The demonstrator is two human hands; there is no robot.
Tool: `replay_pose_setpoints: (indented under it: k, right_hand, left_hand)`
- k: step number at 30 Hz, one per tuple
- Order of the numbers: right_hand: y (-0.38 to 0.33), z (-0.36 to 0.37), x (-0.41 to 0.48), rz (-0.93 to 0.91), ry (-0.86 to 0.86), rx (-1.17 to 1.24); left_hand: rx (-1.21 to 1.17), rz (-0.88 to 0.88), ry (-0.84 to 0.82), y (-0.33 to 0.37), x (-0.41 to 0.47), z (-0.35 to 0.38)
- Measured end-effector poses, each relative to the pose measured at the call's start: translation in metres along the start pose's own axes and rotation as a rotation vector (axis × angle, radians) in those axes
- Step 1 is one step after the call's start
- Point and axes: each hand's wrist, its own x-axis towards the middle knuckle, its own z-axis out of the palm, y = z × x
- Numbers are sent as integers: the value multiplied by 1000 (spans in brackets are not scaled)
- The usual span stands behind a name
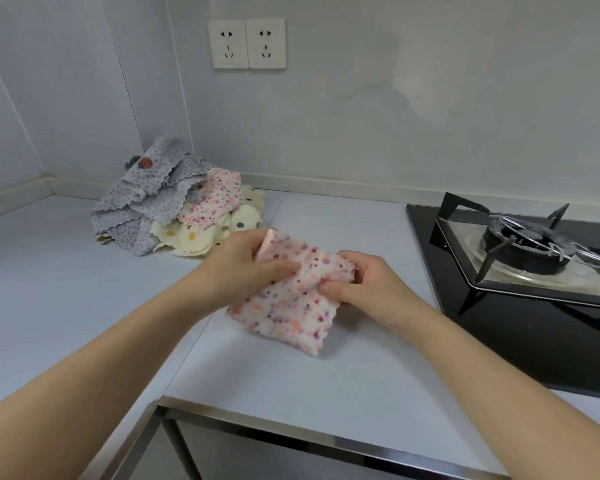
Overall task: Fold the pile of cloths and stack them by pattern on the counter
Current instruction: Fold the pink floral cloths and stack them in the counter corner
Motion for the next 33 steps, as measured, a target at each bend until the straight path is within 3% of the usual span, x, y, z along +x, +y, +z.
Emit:
replay_pose_setpoints:
  k: [4, 7, 14, 18, 22, 26, 33]
  right_hand:
    - [-2, 4, 3, -275, 247, -86]
    - [-3, 4, -1, -371, 307, -128]
    - [-2, 1, -3, -386, 369, -79]
    - [-3, -1, -2, -381, 398, -69]
    - [-1, -1, 0, -384, 411, -53]
    - [-3, 0, 0, -385, 411, -7]
    - [-2, 3, -2, -398, 368, -57]
  left_hand:
    - [32, 270, 148, 5, -2, 8]
    - [137, 363, 214, 1, -4, 8]
    - [474, 578, 350, -14, -1, 0]
    - [548, 569, 459, -16, -1, -1]
    - [629, 701, 469, -17, 1, -3]
    - [750, 727, 470, -20, 2, -4]
    - [714, 763, 256, -17, 6, -5]
